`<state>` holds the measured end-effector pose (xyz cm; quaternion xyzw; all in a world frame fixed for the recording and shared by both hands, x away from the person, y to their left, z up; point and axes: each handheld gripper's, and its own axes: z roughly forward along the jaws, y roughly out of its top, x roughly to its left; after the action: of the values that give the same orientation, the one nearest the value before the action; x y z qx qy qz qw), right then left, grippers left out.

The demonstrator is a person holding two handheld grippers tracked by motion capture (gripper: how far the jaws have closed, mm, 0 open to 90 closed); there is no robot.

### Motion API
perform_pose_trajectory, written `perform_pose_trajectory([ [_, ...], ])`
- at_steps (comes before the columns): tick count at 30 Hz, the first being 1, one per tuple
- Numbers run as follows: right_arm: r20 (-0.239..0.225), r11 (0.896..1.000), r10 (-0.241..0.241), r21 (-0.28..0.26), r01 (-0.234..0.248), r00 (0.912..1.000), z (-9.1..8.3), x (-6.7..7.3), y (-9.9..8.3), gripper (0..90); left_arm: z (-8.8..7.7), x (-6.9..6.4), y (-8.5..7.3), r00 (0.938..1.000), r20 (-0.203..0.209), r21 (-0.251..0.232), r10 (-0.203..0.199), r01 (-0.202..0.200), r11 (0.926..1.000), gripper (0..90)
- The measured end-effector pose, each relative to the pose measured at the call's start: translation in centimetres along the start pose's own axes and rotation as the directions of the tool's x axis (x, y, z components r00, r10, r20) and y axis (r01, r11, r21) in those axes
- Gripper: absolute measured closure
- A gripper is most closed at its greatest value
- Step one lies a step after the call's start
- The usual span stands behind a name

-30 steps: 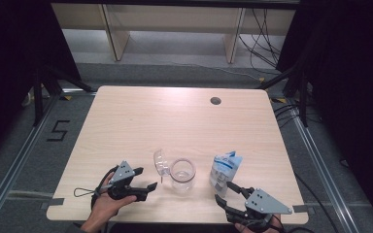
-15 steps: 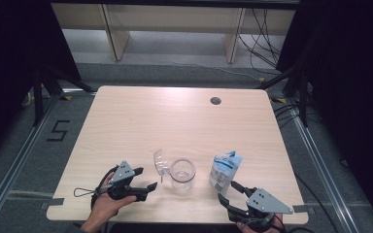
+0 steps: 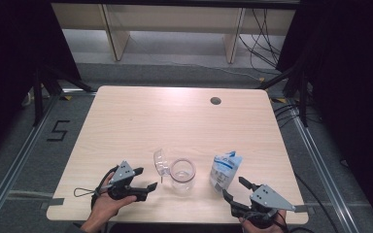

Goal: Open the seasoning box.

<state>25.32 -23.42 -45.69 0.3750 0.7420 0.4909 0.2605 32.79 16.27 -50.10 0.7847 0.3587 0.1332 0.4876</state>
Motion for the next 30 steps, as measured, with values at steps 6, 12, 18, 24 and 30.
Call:
perform_pose_trajectory([
  [6,-0.008,0.999,0.032,0.007,-0.032,0.9995,1.1,-0.4,-0.2,29.0,0.1,0.0,0.0,1.0,0.002,-0.006,-0.003,0.003,1.0,21.5],
  [12,0.005,0.998,0.066,0.011,-0.066,0.9978,2.3,-1.4,-0.2,27.6,0.1,0.0,0.0,1.0,-0.001,0.003,-0.002,0.002,1.0,21.5],
  [18,-0.007,0.996,0.084,0.01,-0.084,0.9964,3.4,-1.9,-0.1,25.8,0.0,0.1,0.0,1.0,-0.001,0.003,0.001,-0.001,1.0,21.4],
  [24,-0.014,0.999,0.038,0.001,-0.038,0.9992,4.5,-1.6,0.0,24.7,0.0,0.0,-0.1,1.0,-0.001,-0.003,-0.002,0.002,1.0,21.4],
  [30,-0.013,0.999,0.053,0.0,-0.053,0.9985,5.4,-2.0,0.0,23.1,0.0,0.0,-0.1,1.0,-0.003,-0.001,0.0,0.0,1.0,21.4],
])
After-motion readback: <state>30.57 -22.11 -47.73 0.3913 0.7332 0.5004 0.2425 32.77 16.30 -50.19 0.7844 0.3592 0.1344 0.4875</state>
